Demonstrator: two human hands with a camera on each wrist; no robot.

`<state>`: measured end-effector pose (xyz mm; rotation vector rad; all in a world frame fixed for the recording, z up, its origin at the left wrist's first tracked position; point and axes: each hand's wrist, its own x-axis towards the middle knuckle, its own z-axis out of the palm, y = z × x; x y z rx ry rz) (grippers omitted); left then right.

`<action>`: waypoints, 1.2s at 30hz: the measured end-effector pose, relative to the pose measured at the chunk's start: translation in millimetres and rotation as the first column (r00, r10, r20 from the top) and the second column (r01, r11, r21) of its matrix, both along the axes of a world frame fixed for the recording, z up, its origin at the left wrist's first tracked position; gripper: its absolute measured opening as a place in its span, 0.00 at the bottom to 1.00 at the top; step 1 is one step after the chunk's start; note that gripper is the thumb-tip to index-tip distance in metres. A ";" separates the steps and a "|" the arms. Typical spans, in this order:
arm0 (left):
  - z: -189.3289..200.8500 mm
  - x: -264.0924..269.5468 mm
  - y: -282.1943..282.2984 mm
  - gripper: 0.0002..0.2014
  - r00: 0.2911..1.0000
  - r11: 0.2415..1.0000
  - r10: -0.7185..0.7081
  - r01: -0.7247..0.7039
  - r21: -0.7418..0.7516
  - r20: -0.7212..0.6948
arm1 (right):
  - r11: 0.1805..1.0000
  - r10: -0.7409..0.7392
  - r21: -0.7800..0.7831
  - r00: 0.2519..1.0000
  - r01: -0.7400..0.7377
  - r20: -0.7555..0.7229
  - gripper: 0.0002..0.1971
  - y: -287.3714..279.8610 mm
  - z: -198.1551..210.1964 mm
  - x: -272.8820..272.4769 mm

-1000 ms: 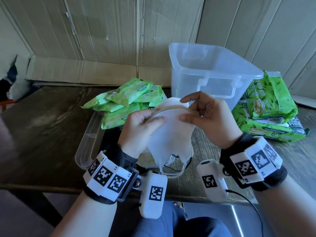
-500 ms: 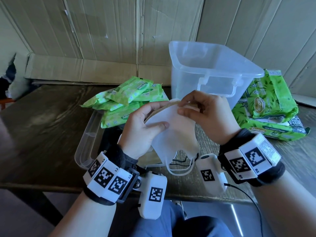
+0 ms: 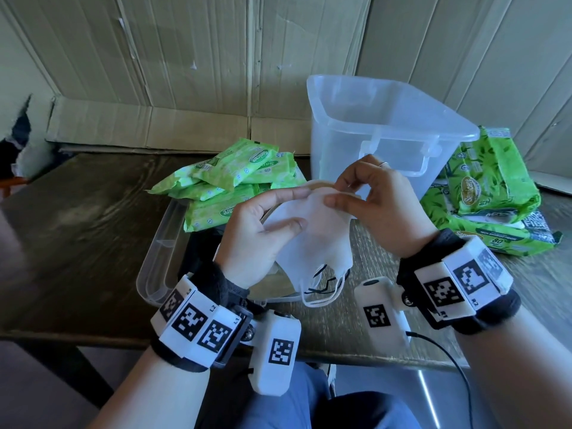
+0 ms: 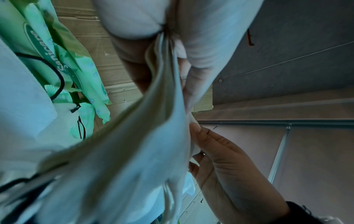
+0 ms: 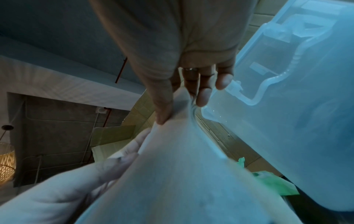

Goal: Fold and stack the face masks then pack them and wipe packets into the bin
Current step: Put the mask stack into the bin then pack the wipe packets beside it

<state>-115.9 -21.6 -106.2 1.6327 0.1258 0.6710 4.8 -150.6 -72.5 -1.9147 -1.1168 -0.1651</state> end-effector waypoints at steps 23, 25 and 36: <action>-1.0 0.9 -3.1 0.24 0.999 0.998 0.030 -0.031 0.061 0.026 | 0.999 -0.011 0.047 0.980 0.021 -0.200 0.14 4.7 -9.2 -2.4; 0.2 1.1 -3.0 0.24 0.999 0.997 0.029 -0.031 0.067 0.031 | 1.000 -0.017 0.007 0.967 0.019 -0.254 0.22 4.8 -13.0 -0.6; -6.9 17.4 -7.5 0.33 0.967 0.844 0.253 -0.237 -0.482 -0.032 | 0.927 0.235 0.373 0.853 -0.051 -0.466 0.16 10.8 -13.8 -6.5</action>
